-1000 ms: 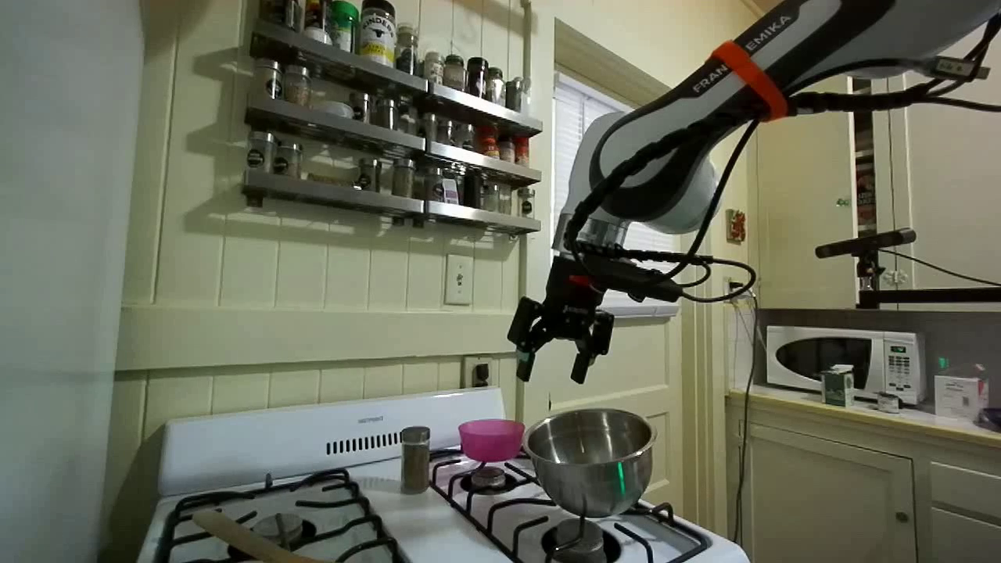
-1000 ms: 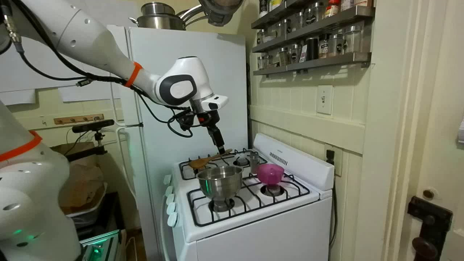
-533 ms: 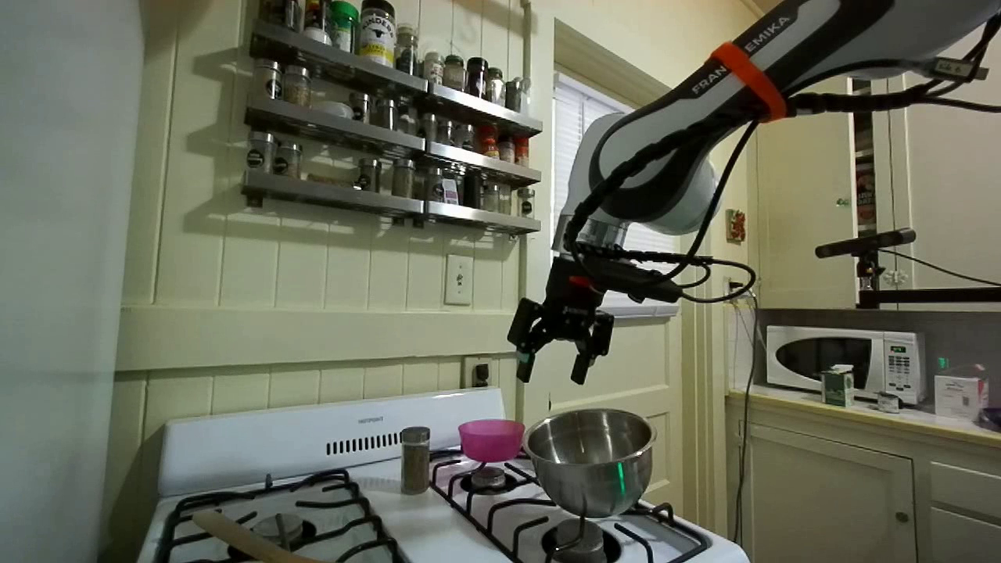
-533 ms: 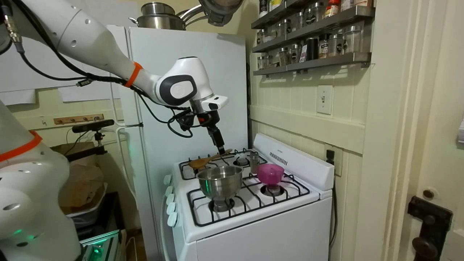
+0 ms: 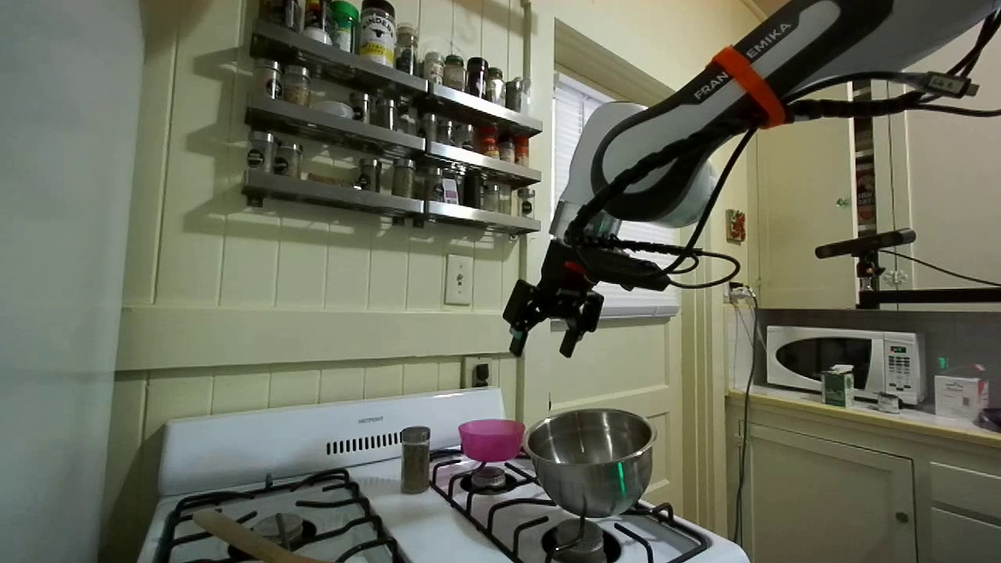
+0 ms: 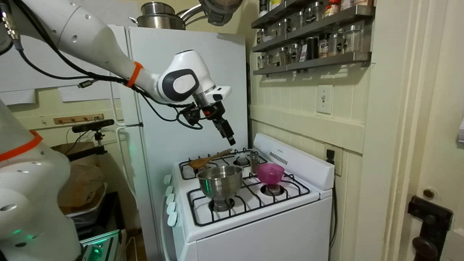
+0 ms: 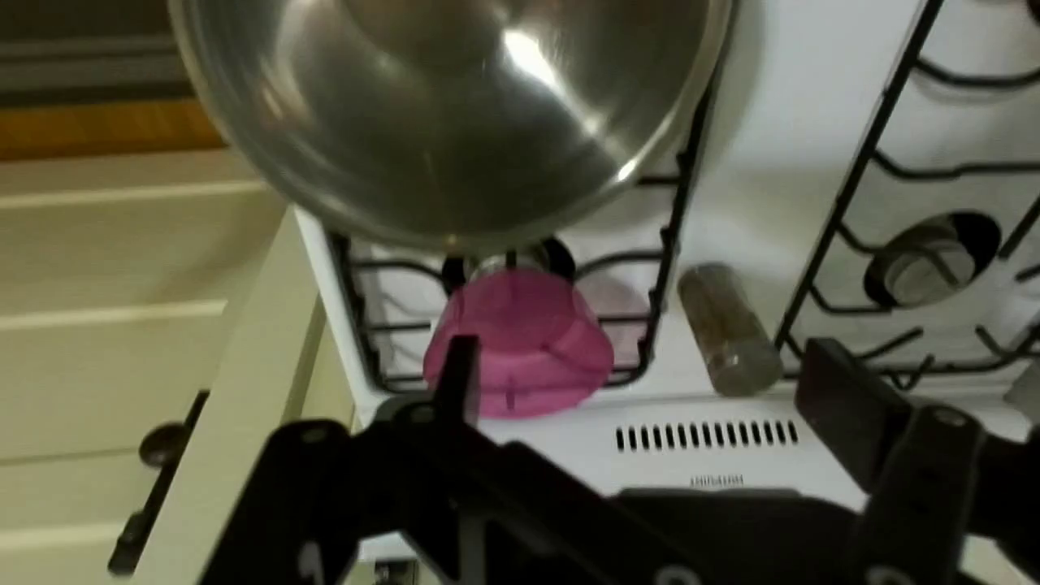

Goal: Remove one bottle from the bottom shelf and put it on the bottle on the stove

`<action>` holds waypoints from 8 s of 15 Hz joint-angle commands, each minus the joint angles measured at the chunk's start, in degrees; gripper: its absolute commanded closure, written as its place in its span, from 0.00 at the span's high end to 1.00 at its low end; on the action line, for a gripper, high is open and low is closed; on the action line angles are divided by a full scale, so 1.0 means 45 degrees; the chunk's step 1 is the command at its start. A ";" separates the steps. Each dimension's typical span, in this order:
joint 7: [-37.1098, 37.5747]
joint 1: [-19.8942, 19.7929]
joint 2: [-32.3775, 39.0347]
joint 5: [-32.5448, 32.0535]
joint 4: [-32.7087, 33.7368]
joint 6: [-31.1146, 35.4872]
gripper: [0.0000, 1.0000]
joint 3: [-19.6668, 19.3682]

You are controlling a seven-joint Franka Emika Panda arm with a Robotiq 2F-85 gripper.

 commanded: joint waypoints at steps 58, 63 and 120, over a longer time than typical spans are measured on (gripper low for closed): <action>-0.8575 -0.3334 0.7769 0.0960 1.2598 0.6222 0.88 -0.1540; -0.9286 -0.3973 0.8231 0.1461 1.2980 0.6220 0.79 -0.0615; -1.1046 0.0629 0.0317 0.6159 0.3770 0.1460 0.25 -0.3459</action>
